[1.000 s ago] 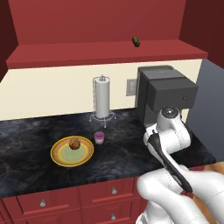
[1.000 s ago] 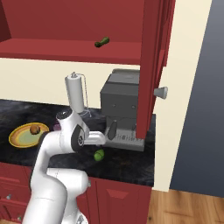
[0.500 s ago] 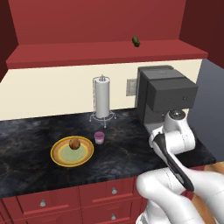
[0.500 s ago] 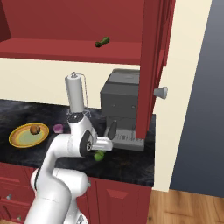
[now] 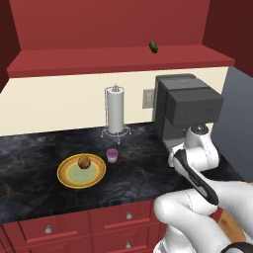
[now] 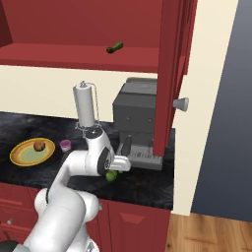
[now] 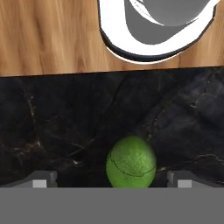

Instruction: Pick the avocado and bread from the counter and place them on the plate. Then pick the jam from the cabinet and place it next to the plate. Lastly close the cabinet door.

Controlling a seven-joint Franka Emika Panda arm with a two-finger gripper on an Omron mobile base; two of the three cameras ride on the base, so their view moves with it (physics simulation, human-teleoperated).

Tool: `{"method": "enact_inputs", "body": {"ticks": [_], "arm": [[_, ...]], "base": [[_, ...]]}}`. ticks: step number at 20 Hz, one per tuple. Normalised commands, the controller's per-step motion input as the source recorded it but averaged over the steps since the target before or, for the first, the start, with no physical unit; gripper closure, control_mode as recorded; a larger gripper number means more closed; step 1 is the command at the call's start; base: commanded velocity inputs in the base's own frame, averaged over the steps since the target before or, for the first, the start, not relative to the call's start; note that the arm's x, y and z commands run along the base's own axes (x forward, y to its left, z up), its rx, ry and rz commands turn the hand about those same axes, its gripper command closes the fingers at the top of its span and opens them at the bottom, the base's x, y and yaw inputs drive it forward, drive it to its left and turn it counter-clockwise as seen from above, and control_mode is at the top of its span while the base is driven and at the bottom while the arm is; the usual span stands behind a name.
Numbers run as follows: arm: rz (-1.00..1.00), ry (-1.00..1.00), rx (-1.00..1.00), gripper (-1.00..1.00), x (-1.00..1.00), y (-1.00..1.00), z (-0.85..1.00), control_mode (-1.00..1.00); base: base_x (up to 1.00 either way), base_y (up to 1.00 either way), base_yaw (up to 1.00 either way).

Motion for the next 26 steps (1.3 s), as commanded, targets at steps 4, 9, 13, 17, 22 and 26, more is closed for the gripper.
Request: {"method": "enact_inputs", "body": {"ticks": [4,9,13,17,22,26], "arm": [[0.00,0.00,0.00,-1.00,0.34,0.06,-0.33,-1.00],[0.00,0.01,0.00,-1.00,0.08,0.08,-0.33,-1.00],[0.00,0.00,0.00,-1.00,0.01,0.03,-0.35,-1.00],[0.00,0.00,0.00,-1.00,0.05,0.01,-0.37,-1.00],[0.00,0.00,0.00,-1.00,0.00,0.05,-0.39,-1.00],[0.00,0.00,0.00,1.00,0.00,0.29,-0.37,-1.00]], "base": [[0.00,0.00,0.00],[0.00,0.00,0.00],[0.00,0.00,0.00],[0.00,0.00,0.00],[0.00,0.00,0.00],[0.00,0.00,0.00]]}}
